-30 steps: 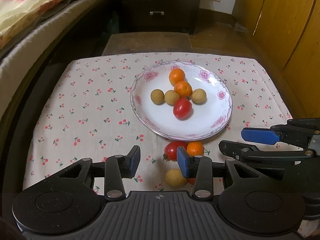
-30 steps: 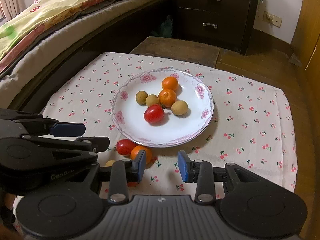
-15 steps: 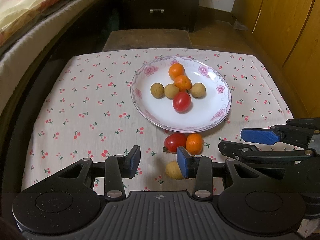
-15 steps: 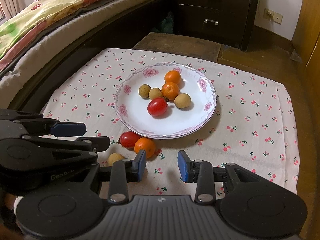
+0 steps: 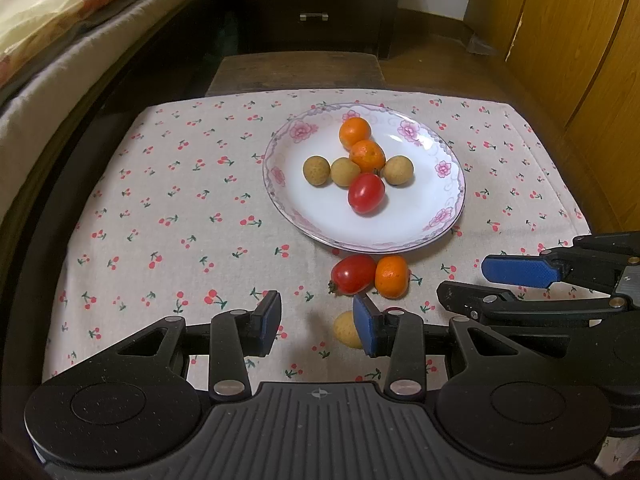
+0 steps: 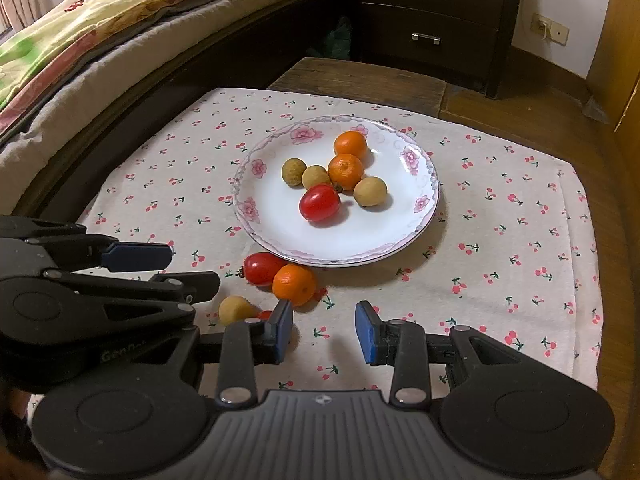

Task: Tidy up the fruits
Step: 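Move both tools back toward the remaining fruit beside the plate, then lower the right tool onto a small red tomato while the left tool approaches a brown fruit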

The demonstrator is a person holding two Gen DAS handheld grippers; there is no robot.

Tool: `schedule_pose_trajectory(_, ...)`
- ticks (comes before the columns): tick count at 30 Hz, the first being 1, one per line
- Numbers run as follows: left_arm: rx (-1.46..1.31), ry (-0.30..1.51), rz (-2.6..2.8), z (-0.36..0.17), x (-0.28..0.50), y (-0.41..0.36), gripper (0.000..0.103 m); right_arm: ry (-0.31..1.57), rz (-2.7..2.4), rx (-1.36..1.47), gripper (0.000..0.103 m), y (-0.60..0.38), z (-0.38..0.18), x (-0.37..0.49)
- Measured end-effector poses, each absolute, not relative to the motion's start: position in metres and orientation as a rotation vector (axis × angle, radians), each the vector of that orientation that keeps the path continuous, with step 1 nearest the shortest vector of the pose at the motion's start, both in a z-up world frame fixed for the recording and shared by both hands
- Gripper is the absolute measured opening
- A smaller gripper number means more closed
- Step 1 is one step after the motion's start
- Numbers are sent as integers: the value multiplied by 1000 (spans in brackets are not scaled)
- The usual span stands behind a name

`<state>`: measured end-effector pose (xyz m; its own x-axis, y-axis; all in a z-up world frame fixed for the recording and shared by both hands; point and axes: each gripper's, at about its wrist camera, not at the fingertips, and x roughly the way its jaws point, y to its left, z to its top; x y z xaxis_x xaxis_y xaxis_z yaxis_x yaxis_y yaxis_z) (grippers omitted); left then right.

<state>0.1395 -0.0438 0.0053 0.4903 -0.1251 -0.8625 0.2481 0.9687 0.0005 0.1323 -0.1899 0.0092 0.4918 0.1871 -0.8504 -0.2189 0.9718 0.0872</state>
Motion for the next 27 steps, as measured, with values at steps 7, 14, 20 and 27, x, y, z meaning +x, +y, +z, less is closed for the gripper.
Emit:
schedule_pose_trajectory(7, 128, 1043, -226, 3, 137, -42, 48, 1037, 254, -45, 35, -187, 7, 132)
schedule_pose_trajectory(14, 131, 1048, -226, 1, 136, -42, 48, 1045, 253, -46, 36, -188, 5, 130)
schedule_pose_trajectory(20, 139, 1056, -226, -2, 134, -45, 48, 1056, 251, -52, 35, -188, 2, 129)
schedule_pose_trajectory(27, 147, 1067, -233, -7, 132, -47, 48, 1071, 249, -56, 36, -191, -2, 126)
